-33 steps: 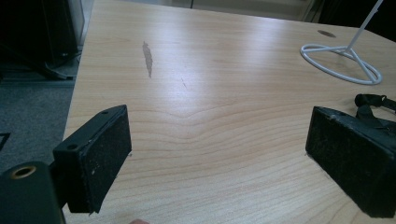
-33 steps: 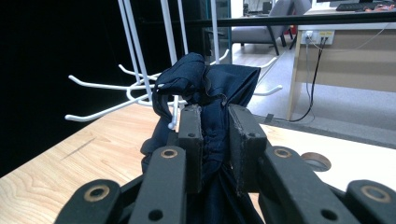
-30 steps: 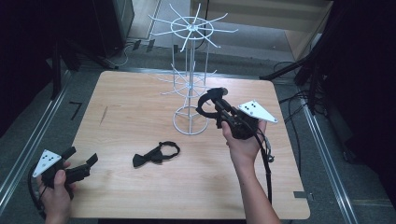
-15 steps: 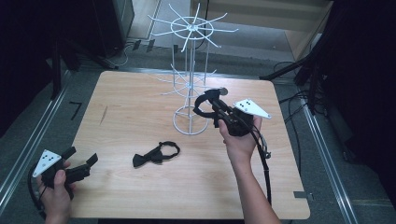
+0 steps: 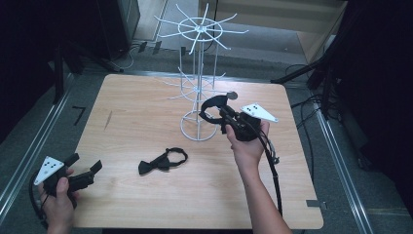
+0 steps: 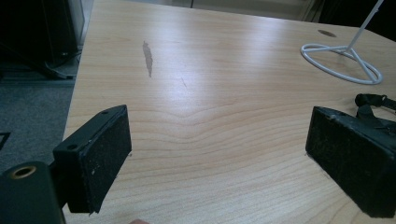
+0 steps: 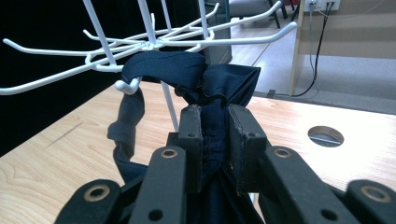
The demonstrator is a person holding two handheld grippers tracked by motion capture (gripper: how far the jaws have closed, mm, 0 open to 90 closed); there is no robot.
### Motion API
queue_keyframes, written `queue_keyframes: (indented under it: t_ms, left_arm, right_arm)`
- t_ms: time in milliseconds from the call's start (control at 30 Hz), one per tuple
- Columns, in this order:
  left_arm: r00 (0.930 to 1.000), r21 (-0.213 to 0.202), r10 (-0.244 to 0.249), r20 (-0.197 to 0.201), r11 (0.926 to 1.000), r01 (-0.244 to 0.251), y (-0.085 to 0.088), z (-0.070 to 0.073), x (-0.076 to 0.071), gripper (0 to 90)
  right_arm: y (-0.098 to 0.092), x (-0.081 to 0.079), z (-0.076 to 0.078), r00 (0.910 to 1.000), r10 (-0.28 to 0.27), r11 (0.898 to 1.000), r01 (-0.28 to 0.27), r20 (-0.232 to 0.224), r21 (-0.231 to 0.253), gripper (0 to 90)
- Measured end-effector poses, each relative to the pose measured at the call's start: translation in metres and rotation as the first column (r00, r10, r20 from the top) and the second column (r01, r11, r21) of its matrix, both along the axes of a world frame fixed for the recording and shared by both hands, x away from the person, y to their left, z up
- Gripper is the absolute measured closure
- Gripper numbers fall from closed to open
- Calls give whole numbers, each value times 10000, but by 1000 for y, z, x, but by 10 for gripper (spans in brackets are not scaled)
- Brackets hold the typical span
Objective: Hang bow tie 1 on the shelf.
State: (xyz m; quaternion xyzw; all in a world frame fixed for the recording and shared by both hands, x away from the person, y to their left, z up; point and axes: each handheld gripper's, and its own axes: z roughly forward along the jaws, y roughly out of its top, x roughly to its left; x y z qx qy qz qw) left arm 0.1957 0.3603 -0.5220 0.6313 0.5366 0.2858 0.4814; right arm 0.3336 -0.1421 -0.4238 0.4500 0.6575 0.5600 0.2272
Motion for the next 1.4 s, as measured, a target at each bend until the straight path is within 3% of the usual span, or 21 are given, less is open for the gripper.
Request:
queue_keyframes:
  t_ms: [567, 867, 1067, 1100, 1133, 1167, 1200, 1233, 1400]
  left_arm:
    - [10000, 6, -5, 13, 10000, 5, 0, 0, 0, 79]
    - [10000, 6, 14, 28, 10000, -14, 0, 0, 0, 79]
    - [10000, 27, 5, 26, 10000, -5, 0, 0, 0, 79]
    - [10000, 28, 9, 26, 10000, -9, 0, 0, 0, 79]
    - [10000, 28, 9, 26, 10000, -9, 0, 0, 0, 79]
    - [10000, 27, 12, 29, 10000, -12, 0, 0, 0, 79]
    - [10000, 44, 26, 11, 10000, -26, 0, 0, 0, 79]
    - [10000, 55, 35, 22, 10000, -35, 0, 0, -1, 79]
    - [10000, 52, 27, 24, 10000, -27, -1, 0, -1, 79]
  right_arm:
    - [13, 12, -15, 9992, -82, 9995, 69, -394, -317, 771]
    - [7, 11, -22, 9989, -14, 9994, -2, -468, -342, 748]
    - [-3, 3, -27, 9990, 142, 9995, -153, -414, -259, 610]
    - [-5, 0, -29, 9990, 153, 9994, -167, -424, -315, 526]
    - [-5, 0, -29, 9990, 153, 9994, -167, -424, -315, 526]
    - [-8, -3, -32, 9994, 180, 9990, -192, -299, -415, 438]
    - [-8, -3, -32, 9994, 180, 9990, -192, -299, -415, 438]
    - [-9, -5, -34, 9991, 198, 9988, -214, -367, -429, 364]
    - [-12, -12, -41, 9993, 11, 9980, -35, -381, -630, 314]
